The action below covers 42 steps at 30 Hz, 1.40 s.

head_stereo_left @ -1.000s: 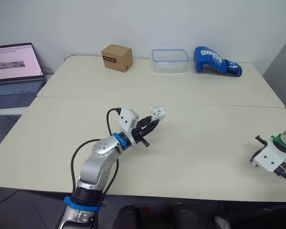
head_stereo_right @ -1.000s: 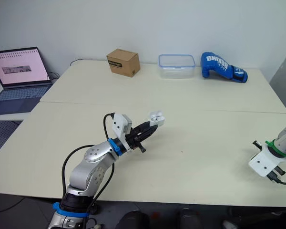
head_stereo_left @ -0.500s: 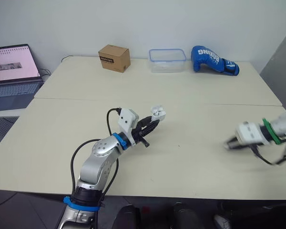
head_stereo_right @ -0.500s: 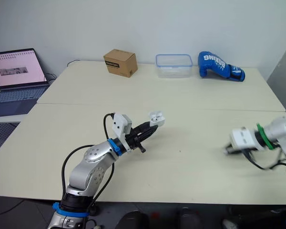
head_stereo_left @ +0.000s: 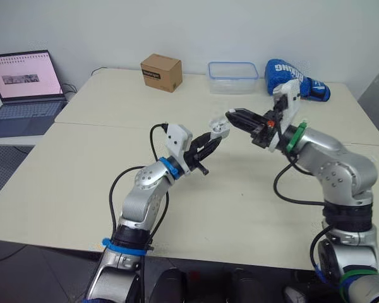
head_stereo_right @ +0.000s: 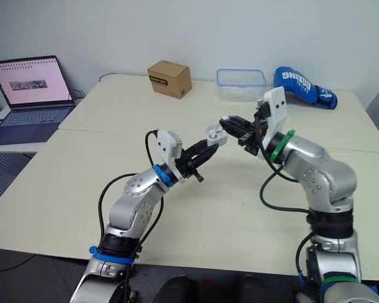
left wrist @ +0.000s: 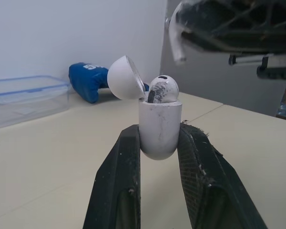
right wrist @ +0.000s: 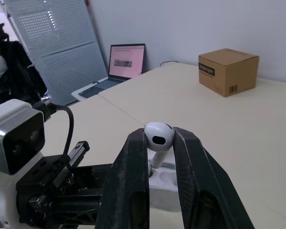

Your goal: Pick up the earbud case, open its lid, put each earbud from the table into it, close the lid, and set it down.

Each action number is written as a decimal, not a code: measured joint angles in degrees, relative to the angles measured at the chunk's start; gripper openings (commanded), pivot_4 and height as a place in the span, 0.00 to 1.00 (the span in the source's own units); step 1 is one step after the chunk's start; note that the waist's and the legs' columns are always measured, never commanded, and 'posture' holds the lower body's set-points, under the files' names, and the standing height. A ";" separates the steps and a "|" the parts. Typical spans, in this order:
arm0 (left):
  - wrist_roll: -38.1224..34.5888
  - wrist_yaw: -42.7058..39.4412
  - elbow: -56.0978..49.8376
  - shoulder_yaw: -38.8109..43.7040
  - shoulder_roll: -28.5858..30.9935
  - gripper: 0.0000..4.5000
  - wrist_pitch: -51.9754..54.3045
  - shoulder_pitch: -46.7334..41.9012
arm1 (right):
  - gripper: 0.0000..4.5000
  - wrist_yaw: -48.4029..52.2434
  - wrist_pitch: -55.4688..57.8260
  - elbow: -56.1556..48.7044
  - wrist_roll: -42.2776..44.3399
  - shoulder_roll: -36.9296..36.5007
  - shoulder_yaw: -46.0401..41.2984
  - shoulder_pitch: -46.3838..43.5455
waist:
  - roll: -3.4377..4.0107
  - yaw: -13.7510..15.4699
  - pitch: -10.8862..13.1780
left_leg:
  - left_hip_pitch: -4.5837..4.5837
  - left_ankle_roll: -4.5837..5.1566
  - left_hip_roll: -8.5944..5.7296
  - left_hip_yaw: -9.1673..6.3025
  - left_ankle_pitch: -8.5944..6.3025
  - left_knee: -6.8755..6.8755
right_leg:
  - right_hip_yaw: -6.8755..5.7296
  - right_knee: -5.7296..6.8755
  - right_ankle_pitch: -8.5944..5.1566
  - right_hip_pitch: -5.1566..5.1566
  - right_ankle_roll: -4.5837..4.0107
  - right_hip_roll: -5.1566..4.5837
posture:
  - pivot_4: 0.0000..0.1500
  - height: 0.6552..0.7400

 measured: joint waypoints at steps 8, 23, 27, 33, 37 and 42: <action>0.10 -1.62 0.96 -0.32 -0.45 0.16 -1.16 -0.42 | 0.08 -5.20 0.12 -3.23 -1.91 2.10 0.95 1.74 | 0.00 -0.16 0.00 | 0.01 0.02 0.05 -0.05 0.00 -0.02 | 0.03 -0.01 -0.02 -0.01 0.02 0.20 | 1.00 1.00; 0.18 -2.13 0.09 -1.36 -0.75 0.16 -1.06 0.41 | 0.08 -1.77 -2.84 -3.30 -6.64 -3.07 4.12 4.60 | 0.00 -0.40 0.00 | 0.01 0.04 0.09 -0.07 0.01 -0.03 | 0.05 -0.03 -0.03 -0.02 0.03 0.29 | 1.00 1.00; 0.18 -2.39 0.05 -1.51 -0.80 0.16 -1.06 0.70 | 0.21 -1.12 -3.82 -3.31 -7.02 -3.42 4.65 5.41 | -0.01 -0.39 0.00 | 0.00 0.04 0.08 -0.07 0.01 -0.03 | 0.06 -0.06 -0.03 -0.01 0.03 0.29 | 1.00 1.00; 0.17 -2.01 0.05 -0.97 -0.63 0.16 -0.99 0.81 | 0.61 -0.63 -3.66 -3.57 -6.78 -3.78 4.51 6.19 | -0.01 -0.39 0.00 | 0.00 0.04 0.09 -0.08 0.00 -0.03 | 0.05 -0.06 -0.03 -0.01 0.04 0.29 | 1.00 1.00; 0.16 -2.03 0.05 -1.02 -0.58 0.16 -0.93 1.03 | 0.92 0.02 -3.48 -3.62 -6.58 -4.88 4.38 6.51 | -0.01 -0.39 0.01 | -0.01 0.04 0.08 -0.07 0.00 -0.03 | 0.06 -0.08 -0.03 -0.01 0.04 0.29 | 1.00 1.00; -0.25 -2.59 -0.15 -0.96 -0.64 0.16 -0.82 0.76 | 0.99 2.73 -1.16 -5.23 -4.80 -8.63 3.47 9.40 | -0.01 -0.25 0.01 | -0.03 0.04 0.08 -0.09 0.00 -0.04 | 0.05 -0.12 -0.03 -0.01 0.04 0.28 | 1.00 1.00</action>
